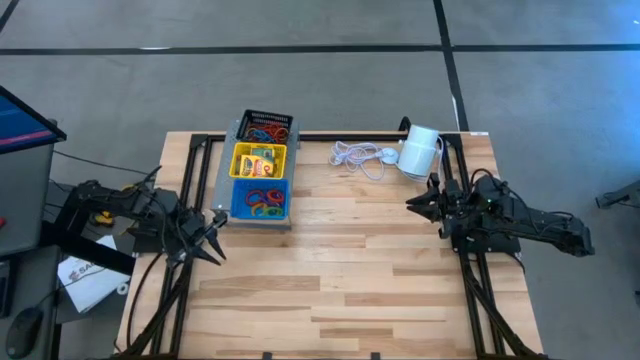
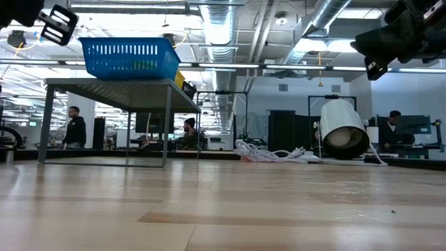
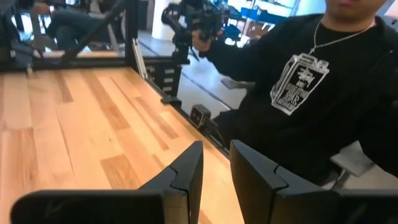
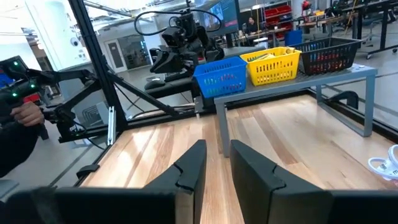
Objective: Pick & Place Office Desk Supplies
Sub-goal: Return to Home Position
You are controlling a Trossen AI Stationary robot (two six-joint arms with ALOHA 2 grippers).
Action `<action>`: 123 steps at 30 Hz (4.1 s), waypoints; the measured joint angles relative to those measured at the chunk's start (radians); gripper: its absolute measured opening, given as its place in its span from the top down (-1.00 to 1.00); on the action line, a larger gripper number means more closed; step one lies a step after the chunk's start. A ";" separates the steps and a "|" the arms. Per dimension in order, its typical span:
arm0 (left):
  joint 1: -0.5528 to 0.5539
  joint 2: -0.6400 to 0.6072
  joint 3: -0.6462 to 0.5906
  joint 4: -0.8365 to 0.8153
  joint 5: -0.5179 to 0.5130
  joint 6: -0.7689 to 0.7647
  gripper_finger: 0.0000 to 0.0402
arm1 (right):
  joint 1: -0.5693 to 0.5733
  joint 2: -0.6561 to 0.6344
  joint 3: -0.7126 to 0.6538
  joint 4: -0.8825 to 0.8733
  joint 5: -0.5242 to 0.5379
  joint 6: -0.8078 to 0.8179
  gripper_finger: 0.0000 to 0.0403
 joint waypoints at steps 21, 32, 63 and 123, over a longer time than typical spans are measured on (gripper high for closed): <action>-0.053 -0.044 -0.102 0.112 -0.063 -0.061 0.80 | 0.000 0.000 0.001 0.000 -0.023 0.012 0.65; -0.180 -0.044 -0.111 0.128 -0.079 -0.044 0.99 | 0.000 0.000 0.001 0.001 -0.023 0.036 0.65; -0.194 -0.044 -0.293 0.317 -0.146 -0.079 0.99 | 0.001 0.002 -0.012 0.041 -0.158 0.054 0.65; -0.194 0.091 -0.296 0.378 -0.153 -0.132 0.99 | 0.001 0.002 -0.160 0.127 -0.183 0.027 0.65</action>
